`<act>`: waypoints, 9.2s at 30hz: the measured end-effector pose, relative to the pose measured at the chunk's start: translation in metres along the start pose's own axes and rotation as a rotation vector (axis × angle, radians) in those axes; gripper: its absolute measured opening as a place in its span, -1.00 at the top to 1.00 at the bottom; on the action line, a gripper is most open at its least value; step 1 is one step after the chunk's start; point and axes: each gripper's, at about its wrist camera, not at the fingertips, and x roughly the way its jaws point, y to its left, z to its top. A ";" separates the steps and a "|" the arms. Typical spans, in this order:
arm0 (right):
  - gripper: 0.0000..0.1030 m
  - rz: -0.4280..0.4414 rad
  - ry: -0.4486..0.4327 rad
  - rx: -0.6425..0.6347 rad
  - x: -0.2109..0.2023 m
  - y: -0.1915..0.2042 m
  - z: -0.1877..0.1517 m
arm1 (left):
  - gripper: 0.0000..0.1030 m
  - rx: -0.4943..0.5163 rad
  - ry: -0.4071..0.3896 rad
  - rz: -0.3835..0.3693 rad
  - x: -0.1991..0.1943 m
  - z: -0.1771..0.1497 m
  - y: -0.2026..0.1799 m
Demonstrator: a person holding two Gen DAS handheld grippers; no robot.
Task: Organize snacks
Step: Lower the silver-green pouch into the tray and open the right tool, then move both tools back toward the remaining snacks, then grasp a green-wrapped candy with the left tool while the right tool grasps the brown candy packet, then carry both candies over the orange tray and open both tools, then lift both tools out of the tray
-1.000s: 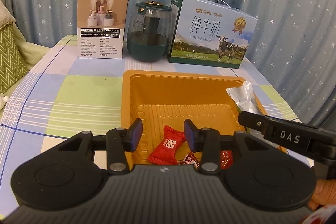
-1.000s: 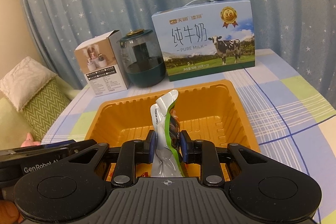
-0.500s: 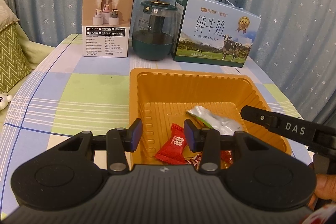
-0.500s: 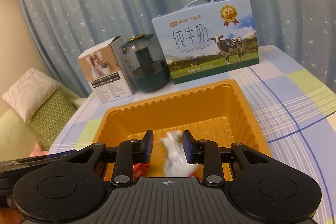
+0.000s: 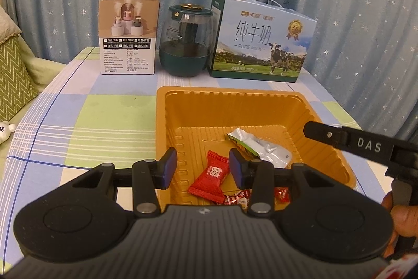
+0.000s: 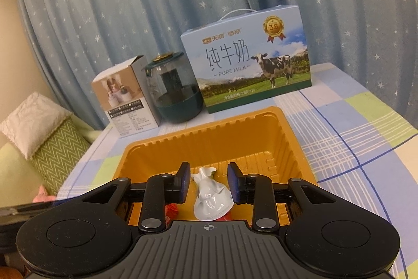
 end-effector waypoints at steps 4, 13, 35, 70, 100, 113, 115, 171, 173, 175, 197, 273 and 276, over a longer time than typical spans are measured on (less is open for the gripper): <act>0.38 0.002 -0.026 0.020 -0.013 -0.003 0.000 | 0.20 0.010 -0.005 -0.017 -0.012 -0.005 -0.006; 0.29 -0.021 -0.023 0.060 -0.048 -0.014 -0.011 | 0.17 0.038 -0.013 -0.025 -0.041 -0.023 -0.016; -0.35 -0.106 0.016 0.075 -0.157 -0.029 -0.099 | -0.22 0.018 0.025 -0.044 -0.111 -0.105 -0.030; 0.06 -0.232 0.168 -0.028 -0.158 -0.067 -0.160 | -0.27 0.068 0.121 -0.046 -0.102 -0.156 -0.035; 0.18 -0.266 0.169 -0.165 -0.146 -0.045 -0.166 | -0.33 0.066 0.143 -0.046 -0.093 -0.161 -0.038; 0.28 -0.275 0.144 -0.057 -0.144 -0.050 -0.163 | -0.34 0.058 0.146 -0.037 -0.088 -0.161 -0.040; 0.33 -0.295 0.151 -0.116 -0.141 -0.045 -0.164 | -0.34 0.063 0.149 -0.037 -0.087 -0.162 -0.041; 0.59 -0.332 0.100 -0.167 -0.153 -0.038 -0.158 | 0.66 0.188 0.150 -0.098 -0.080 -0.162 -0.088; 0.59 -0.323 0.081 -0.175 -0.157 -0.033 -0.155 | 0.66 0.172 0.138 -0.105 -0.084 -0.158 -0.088; 0.59 -0.302 0.069 -0.180 -0.160 -0.028 -0.150 | 0.66 0.155 0.123 -0.112 -0.089 -0.153 -0.086; 0.59 -0.099 -0.073 -0.228 -0.138 0.028 -0.050 | 0.66 0.072 -0.075 -0.091 -0.101 -0.056 -0.058; -0.16 0.020 -0.009 0.027 -0.001 0.003 -0.007 | 0.34 -0.057 -0.004 -0.032 0.002 -0.004 0.016; -0.16 0.013 -0.015 0.027 -0.002 0.002 -0.007 | 0.34 -0.054 -0.002 -0.031 0.002 -0.005 0.015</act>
